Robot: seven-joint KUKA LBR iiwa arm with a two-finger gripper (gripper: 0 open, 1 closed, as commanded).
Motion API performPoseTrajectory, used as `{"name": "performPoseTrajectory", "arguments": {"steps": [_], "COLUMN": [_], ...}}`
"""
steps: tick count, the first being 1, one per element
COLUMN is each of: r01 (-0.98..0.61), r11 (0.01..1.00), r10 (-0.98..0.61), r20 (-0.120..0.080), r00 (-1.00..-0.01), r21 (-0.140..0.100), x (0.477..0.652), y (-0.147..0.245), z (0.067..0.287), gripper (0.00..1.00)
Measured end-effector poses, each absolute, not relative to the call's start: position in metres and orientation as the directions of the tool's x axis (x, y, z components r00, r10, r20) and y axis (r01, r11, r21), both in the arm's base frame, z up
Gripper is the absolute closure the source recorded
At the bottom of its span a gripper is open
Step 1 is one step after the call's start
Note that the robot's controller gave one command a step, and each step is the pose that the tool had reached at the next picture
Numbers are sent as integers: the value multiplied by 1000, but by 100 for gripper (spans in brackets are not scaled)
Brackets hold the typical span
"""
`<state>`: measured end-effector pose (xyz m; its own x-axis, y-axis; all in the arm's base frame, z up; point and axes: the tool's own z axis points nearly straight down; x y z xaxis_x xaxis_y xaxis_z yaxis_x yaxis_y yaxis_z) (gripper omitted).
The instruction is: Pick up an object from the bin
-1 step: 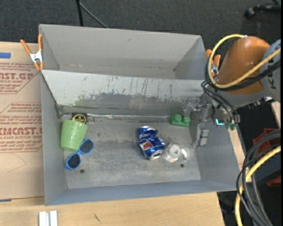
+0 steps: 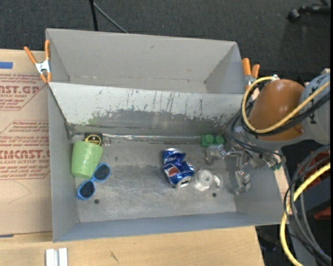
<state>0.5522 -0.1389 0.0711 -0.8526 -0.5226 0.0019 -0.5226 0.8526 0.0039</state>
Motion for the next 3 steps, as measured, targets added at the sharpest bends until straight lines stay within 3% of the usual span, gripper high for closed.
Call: {"name": "performPoseTrajectory", "arguments": {"steps": [1,2,3], "r01": [-955,-955,-952], "r11": [295,298,307], "r10": [-955,-955,-952], "r20": [-3,-1,-3], "r00": [-295,-298,-307], "r21": [2,1,-8], "x": [535,535,527], "y": [-58,-59,-61], "z": [75,77,202], "gripper": [0,100,100]}}
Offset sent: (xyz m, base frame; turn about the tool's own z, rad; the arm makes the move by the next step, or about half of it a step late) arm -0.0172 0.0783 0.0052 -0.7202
